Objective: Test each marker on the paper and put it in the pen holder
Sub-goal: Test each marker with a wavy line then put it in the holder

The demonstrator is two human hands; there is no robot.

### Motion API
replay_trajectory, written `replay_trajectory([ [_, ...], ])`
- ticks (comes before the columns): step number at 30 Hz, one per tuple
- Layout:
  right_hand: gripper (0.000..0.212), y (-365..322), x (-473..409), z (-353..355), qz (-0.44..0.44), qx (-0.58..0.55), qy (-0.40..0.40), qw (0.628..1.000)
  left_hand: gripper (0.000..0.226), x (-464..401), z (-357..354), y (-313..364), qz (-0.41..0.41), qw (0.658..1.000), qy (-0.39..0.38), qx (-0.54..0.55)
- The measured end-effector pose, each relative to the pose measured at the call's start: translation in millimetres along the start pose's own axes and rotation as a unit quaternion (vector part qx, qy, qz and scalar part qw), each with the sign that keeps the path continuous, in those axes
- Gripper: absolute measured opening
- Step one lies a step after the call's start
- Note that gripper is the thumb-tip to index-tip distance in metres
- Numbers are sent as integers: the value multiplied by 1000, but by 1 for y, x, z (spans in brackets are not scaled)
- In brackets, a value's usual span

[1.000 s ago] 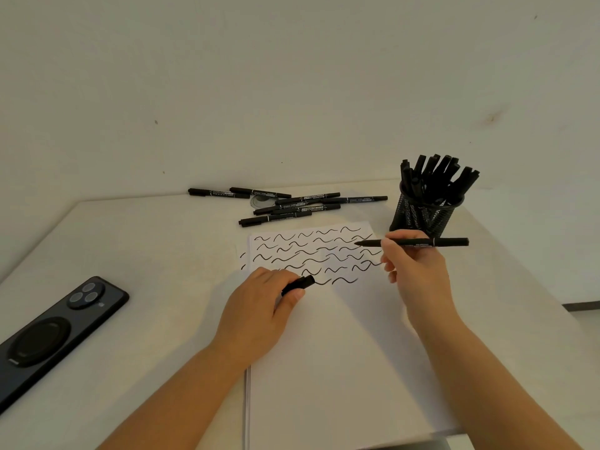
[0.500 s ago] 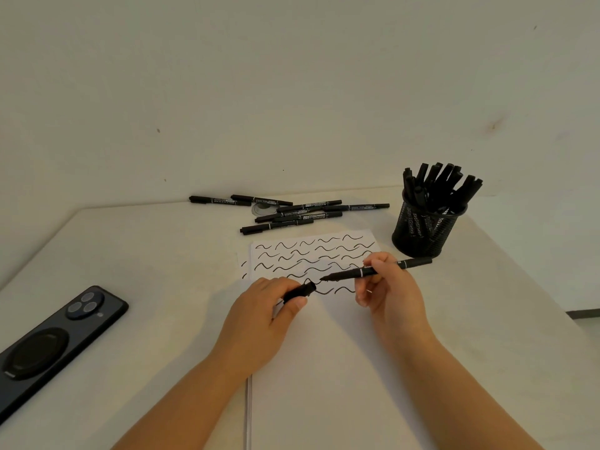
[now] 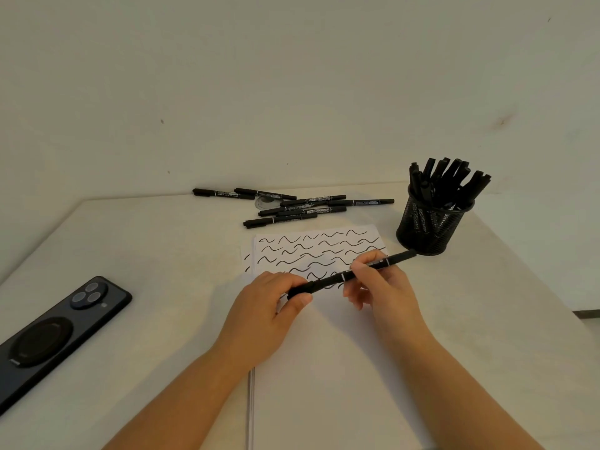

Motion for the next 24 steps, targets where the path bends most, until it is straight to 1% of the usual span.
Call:
replay_trajectory([
  [4,16,-7,5,-9,28,37,-31,998,21,0,0,3,-8,1000,-1,23],
  [5,15,-8,6,-10,30,40,-36,998,21,0,0,3,-7,999,2,33],
  [8,16,-8,6,-12,28,43,-47,998,8,0,2,4,-2,998,13,64],
  [11,15,-9,6,-16,30,41,-63,997,6,0,3,6,-8,997,20,80],
  [14,13,-11,8,-22,34,3,-81,996,16,1,5,6,-14,995,28,98],
  [17,7,-12,11,-25,52,-33,-94,994,16,0,5,5,-5,993,18,117],
  [21,10,-11,12,-26,68,-20,-98,993,24,-1,4,1,22,990,4,140],
  [24,10,-11,12,-26,72,-11,-102,992,26,0,3,2,25,989,-6,149],
])
Point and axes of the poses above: each hand's wrist, its own x-axis away from the middle knuckle, its own z-axis out of the back of the hand, y = z × x, the point moved 9 cm from there along -x, towards the middle knuckle, and after that the axes turned 15 degrees about x, right-handed, at the moved point
